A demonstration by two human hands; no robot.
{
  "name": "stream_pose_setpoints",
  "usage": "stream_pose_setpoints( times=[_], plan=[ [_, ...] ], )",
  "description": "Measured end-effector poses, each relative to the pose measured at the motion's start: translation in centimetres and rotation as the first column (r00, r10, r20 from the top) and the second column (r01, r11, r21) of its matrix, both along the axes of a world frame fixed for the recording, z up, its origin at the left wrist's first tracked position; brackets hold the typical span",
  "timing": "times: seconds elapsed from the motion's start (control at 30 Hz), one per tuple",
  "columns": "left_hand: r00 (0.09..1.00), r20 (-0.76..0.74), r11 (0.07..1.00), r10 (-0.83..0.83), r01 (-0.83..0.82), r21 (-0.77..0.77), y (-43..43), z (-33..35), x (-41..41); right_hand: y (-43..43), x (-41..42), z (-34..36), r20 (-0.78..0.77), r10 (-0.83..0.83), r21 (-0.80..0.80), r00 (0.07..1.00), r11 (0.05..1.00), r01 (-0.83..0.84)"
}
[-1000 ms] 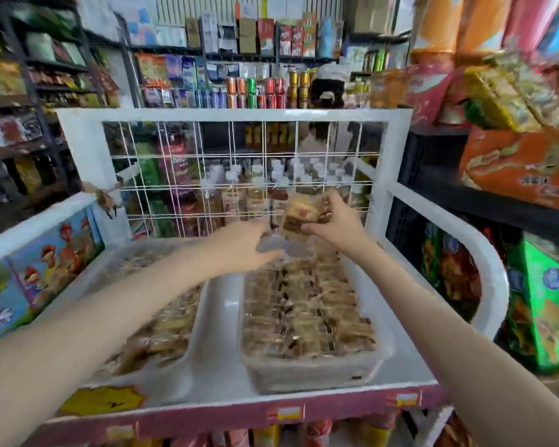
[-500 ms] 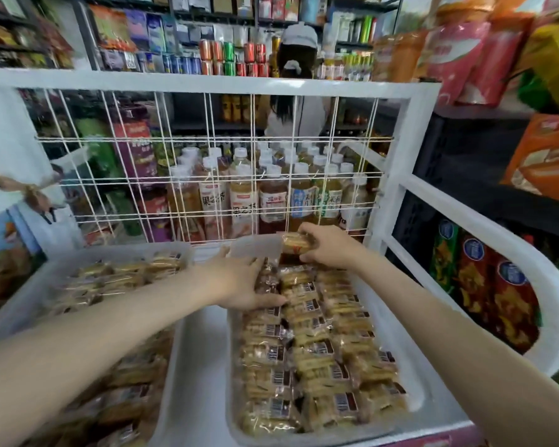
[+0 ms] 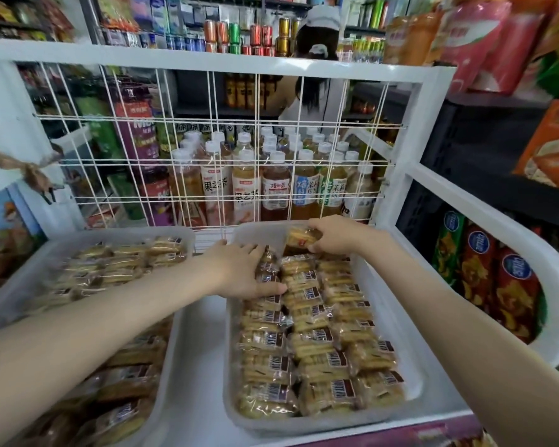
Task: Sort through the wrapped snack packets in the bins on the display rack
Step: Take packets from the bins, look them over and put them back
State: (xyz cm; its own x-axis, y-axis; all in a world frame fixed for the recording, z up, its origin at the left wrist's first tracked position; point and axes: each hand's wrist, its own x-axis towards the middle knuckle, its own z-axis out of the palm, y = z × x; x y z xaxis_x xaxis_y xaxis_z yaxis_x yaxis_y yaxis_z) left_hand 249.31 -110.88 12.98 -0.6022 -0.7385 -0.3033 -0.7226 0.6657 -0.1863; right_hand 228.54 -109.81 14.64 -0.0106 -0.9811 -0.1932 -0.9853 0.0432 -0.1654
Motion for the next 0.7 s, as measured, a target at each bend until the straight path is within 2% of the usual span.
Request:
stream_pose_setpoints(
  times=[0.13, 0.23, 0.33, 0.5, 0.7],
  plan=[
    [0.999, -0.015, 0.997, 0.032, -0.031, 0.064, -0.5, -0.1, -0.2, -0.6, 0.2, -0.9, -0.135, 0.092, 0.181, 0.987, 0.981, -0.066],
    [0.999, -0.020, 0.996, 0.035, -0.033, 0.086, -0.5, -0.1, -0.1, -0.6, 0.4, -0.8, -0.118, 0.103, 0.104, 0.988, 0.990, -0.091],
    [0.999, -0.036, 0.997, 0.009, -0.006, 0.074, -0.5, -0.1, 0.2, -0.5, 1.2, -0.6, 0.036, 0.089, -0.026, 0.995, 0.996, -0.088],
    [0.998, -0.063, 0.997, 0.002, 0.002, 0.071, -0.5, -0.1, 0.6, -1.5, 2.1, -1.7, -0.033, 0.095, -0.044, 0.995, 0.994, -0.096],
    [1.000, -0.005, 1.000, 0.025, -0.025, 0.007, -0.6, -0.5, 0.2, -0.4, 1.2, -0.1, 0.023, 0.122, -0.105, 0.992, 0.987, -0.119]
  ],
)
